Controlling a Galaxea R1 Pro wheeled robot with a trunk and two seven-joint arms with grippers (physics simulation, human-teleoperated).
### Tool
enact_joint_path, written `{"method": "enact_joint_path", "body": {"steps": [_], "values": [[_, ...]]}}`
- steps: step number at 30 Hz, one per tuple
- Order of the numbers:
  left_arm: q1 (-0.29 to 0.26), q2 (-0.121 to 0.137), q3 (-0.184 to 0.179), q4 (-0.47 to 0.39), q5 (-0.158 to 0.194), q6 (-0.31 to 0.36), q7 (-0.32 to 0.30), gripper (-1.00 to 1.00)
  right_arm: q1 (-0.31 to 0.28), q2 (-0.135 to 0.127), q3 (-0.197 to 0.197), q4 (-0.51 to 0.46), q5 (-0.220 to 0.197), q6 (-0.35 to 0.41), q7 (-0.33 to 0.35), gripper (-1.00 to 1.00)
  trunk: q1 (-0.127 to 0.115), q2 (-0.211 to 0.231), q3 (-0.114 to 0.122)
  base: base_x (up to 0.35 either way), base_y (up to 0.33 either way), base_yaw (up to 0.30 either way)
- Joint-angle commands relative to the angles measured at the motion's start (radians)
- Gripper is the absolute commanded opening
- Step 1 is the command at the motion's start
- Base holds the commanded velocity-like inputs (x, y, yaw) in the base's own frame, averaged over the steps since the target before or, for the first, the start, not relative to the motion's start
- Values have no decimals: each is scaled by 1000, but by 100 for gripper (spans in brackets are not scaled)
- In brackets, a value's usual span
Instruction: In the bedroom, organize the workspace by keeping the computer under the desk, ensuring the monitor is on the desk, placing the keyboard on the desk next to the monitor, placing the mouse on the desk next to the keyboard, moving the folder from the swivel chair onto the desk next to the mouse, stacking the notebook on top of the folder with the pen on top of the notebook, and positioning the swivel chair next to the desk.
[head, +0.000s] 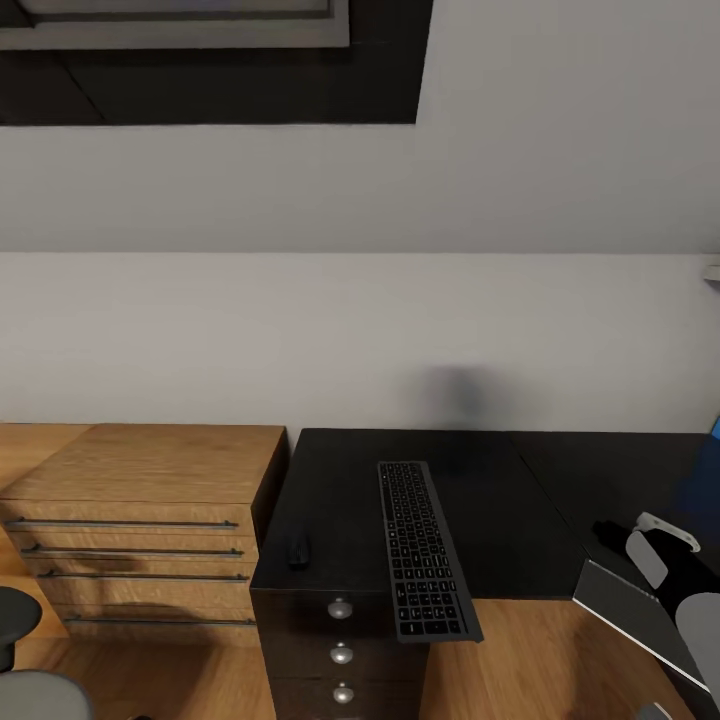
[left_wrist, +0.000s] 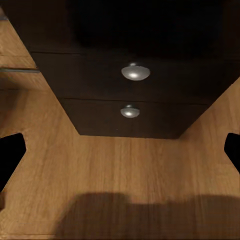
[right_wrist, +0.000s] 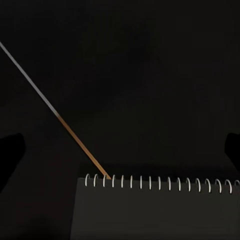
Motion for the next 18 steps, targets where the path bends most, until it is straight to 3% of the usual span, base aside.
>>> {"method": "enact_joint_path", "body": {"steps": [1, 2, 8, 18], "values": [[-2, -1, -9, 10, 17, -15, 1, 100, 0, 0, 0, -2, -11, 5, -6, 100, 0, -1, -1, 0, 0, 0], [-2, -16, -33, 125, 63, -65, -2, 100, 0, 0, 2, -3, -11, 9, -5, 100, 0, -1, -1, 0, 0, 0], [-2, -20, -35, 150, 67, -72, -2, 100, 0, 0, 1, -2, -11, 8, -5, 100, 0, -1, -1, 0, 0, -95], [-2, -20, -35, 155, 65, -73, -2, 100, 0, -2, 2, -1, -9, 5, -4, 100, 0, -1, -1, 0, 0, -242]]}}
